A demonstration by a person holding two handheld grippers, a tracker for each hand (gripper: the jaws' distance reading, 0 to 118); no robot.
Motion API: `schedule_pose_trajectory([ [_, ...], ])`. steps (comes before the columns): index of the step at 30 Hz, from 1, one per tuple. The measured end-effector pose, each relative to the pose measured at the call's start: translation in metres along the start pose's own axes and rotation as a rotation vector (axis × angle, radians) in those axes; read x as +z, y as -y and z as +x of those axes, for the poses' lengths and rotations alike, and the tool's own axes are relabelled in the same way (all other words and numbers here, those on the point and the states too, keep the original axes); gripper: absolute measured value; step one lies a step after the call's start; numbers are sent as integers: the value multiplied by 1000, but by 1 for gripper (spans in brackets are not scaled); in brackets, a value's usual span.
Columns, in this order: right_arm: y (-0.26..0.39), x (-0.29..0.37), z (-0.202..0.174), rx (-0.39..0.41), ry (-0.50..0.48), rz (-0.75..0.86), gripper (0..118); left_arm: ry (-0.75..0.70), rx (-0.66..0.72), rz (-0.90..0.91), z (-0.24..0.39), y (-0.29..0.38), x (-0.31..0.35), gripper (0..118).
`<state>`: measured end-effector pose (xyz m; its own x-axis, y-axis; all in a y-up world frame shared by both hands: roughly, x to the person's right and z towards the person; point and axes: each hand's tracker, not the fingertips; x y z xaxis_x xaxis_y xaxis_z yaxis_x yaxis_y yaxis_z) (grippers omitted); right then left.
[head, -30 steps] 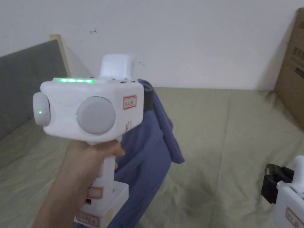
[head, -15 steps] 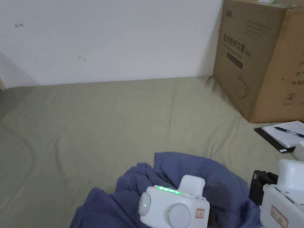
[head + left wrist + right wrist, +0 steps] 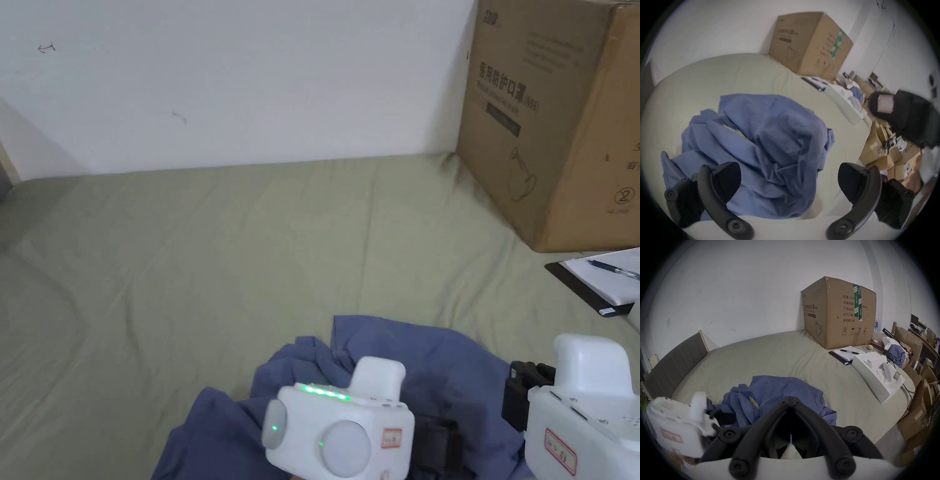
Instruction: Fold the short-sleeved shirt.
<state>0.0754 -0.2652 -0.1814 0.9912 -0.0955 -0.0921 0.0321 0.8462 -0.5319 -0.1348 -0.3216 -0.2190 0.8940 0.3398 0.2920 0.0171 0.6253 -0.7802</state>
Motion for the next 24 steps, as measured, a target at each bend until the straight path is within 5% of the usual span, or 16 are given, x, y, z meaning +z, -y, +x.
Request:
schedule_pose_trajectory([
  [5, -2, 1, -12, 16, -19, 3, 0, -63, 53, 75, -41, -4, 59, 116],
  [8, -2, -1, -22, 24, -37, -4, 0, -171, 86, 118, -76, 7, 94, 93],
  [9, -2, -3, -25, 27, -41, -7, 0, -200, 100, 126, -86, 11, 101, 76],
  [11, -1, -6, -32, 31, -49, -14, 0, -256, 165, 104, -109, 19, 105, 22],
  [12, -1, -8, -35, 32, -59, -14, 0, -252, 187, 62, -119, 23, 104, 9],
  [14, 0, -11, -41, 37, -79, -23, 0, -235, 196, 25, -132, 31, 100, 0],
  [24, -5, -44, -57, 69, -112, -72, 0, -245, 198, 11, -156, -2, 60, 0],
])
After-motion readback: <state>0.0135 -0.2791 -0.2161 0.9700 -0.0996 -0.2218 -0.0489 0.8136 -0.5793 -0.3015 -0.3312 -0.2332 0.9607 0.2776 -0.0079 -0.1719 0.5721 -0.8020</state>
